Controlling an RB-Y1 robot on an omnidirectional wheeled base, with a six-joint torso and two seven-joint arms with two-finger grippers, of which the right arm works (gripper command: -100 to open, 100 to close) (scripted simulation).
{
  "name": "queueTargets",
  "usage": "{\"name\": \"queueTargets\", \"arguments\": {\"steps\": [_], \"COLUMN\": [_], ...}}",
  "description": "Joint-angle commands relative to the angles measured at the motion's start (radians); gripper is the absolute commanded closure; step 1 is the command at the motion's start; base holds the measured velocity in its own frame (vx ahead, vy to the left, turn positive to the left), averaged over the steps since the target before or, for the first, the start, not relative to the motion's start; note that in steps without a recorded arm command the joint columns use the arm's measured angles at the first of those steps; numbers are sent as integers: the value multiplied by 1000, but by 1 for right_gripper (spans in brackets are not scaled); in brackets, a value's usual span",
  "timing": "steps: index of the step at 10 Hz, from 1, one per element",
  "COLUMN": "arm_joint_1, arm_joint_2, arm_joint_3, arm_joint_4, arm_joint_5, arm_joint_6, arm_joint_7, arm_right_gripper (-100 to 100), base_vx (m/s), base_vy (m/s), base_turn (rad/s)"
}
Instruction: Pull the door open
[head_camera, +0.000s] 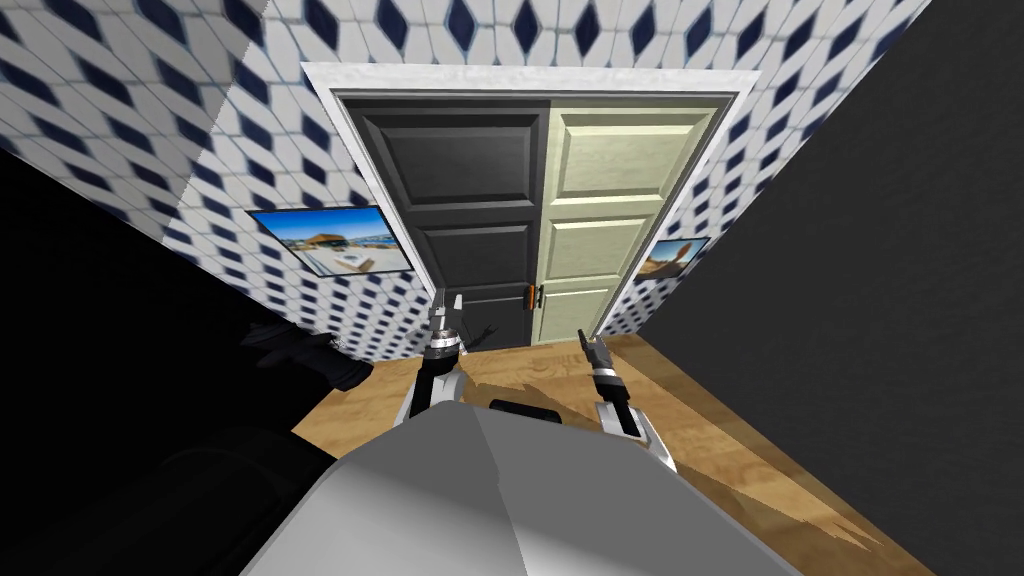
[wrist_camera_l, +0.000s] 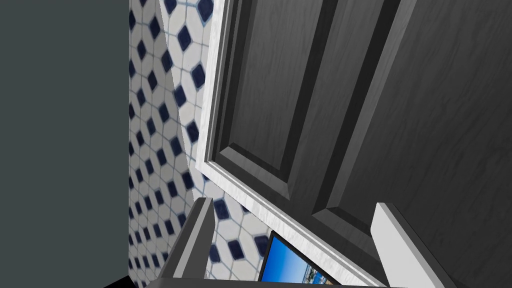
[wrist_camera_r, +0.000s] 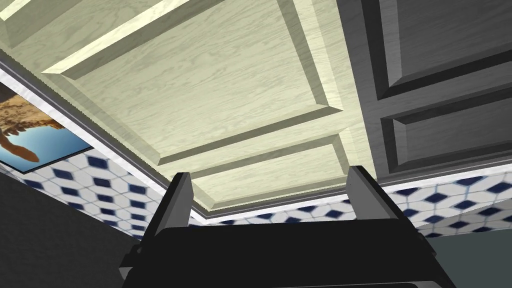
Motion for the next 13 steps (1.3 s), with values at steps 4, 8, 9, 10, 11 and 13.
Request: {"name": "queueTargets", "arguments": {"steps": [4, 8, 9, 10, 11, 13], "arm_joint_1": [-30, -56, -62, -68, -74, -86], "arm_joint_2": [1, 3, 3, 4, 5, 7], "arm_joint_3": [-5, -10, -11, -12, -13, -15], "arm_joint_4": [111, 202, 223, 244, 264, 305], "arm_joint_5": [29, 52, 58, 63, 69, 79], "arm_joint_6": [-32, -59, -65, -71, -77, -89], "arm_joint_7": [90, 162, 179, 196, 212, 245], "arm_right_gripper": [-100, -100, -100, -100, -100, -100], "base_vx": [94, 106, 104, 104, 101, 99], "base_vy": [4, 13, 16, 4, 1, 9], "base_turn": [34, 33, 31, 26, 37, 29]}}
